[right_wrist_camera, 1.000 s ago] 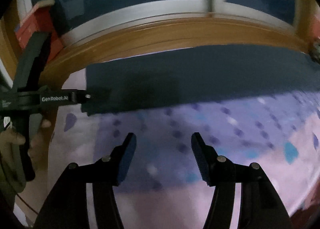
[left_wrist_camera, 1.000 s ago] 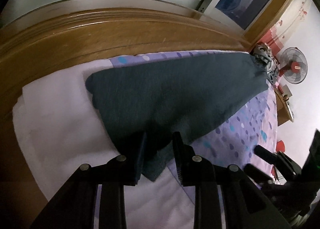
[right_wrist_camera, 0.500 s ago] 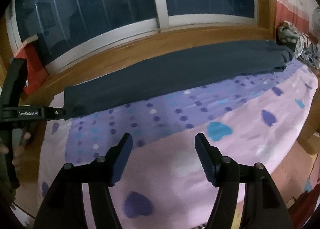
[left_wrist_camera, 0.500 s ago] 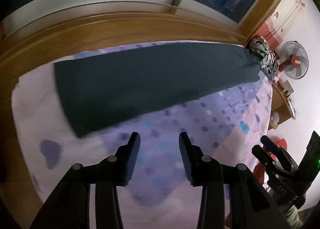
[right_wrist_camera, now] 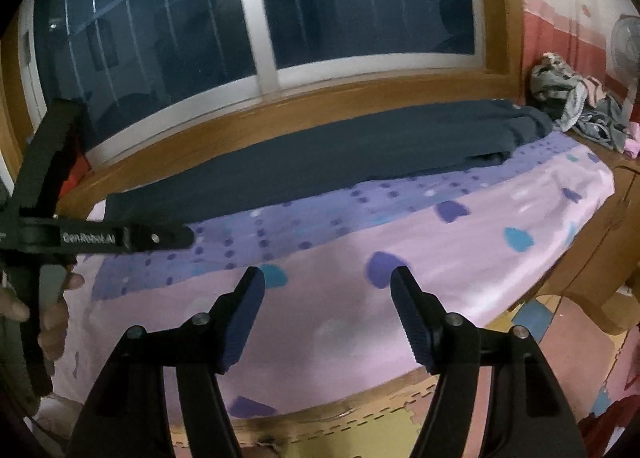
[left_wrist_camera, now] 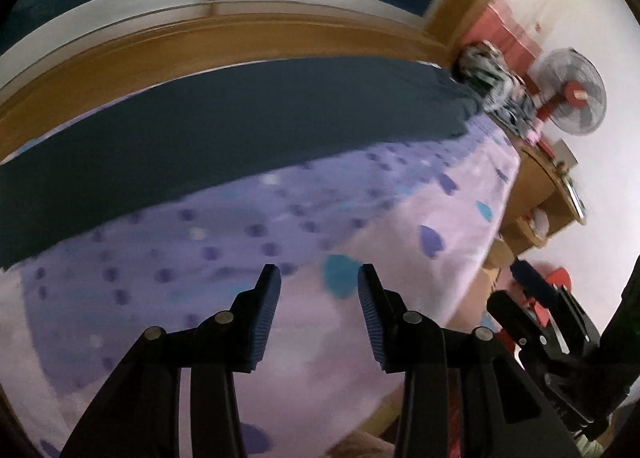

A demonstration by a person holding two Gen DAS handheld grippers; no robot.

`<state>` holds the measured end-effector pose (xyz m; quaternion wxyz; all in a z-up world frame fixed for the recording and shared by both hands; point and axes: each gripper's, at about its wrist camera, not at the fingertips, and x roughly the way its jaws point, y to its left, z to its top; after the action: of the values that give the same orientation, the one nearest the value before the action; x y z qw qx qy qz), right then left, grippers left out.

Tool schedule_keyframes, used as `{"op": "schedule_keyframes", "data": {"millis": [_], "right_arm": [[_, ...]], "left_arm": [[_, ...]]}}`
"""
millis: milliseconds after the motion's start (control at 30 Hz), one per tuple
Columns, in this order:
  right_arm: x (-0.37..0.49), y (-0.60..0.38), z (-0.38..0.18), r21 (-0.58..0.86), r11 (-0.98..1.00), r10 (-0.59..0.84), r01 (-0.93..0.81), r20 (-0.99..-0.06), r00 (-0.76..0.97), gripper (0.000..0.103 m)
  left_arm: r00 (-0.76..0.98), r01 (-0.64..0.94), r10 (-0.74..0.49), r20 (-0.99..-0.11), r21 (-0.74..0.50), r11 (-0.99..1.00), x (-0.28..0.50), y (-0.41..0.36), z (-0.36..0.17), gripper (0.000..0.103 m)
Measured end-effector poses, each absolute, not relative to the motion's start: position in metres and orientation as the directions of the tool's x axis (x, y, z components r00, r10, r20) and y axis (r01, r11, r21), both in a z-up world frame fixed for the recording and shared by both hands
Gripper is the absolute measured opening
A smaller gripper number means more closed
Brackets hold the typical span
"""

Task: Fold clothes
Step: 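Open both grippers and withdraw them from the folded trousers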

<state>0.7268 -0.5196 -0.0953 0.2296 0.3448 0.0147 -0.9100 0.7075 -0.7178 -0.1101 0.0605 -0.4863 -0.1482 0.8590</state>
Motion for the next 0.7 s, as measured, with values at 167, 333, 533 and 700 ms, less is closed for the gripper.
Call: {"op": "schedule_keyframes", "data": {"millis": [167,333,533,700], "right_arm": [[0.721,-0.492,-0.088,0.134,-0.897,-0.412,0.422,-0.601,-0.685,0.075],[0.701,-0.47,-0.09,0.137,-0.91,-0.389,0.39,-0.608,-0.692,0.075],[0.658,-0.446,-0.094,0.098,-0.925,-0.35,0.368,-0.602,-0.718,0.075],[0.605,-0.433,-0.098,0.101,-0.926,-0.341,0.363,-0.632,-0.696,0.075]], "left_arm": [[-0.523,-0.01,0.245,-0.817,-0.282,-0.959,0.688,-0.681,-0.104,0.041],[-0.516,-0.034,0.239,-0.823,-0.259,-0.965,0.663,-0.654,-0.111,0.041],[-0.527,-0.048,0.256,-0.81,-0.272,-0.961,0.623,-0.633,-0.125,0.041],[-0.551,-0.03,0.291,-0.782,-0.331,-0.943,0.588,-0.627,-0.133,0.04]]}}
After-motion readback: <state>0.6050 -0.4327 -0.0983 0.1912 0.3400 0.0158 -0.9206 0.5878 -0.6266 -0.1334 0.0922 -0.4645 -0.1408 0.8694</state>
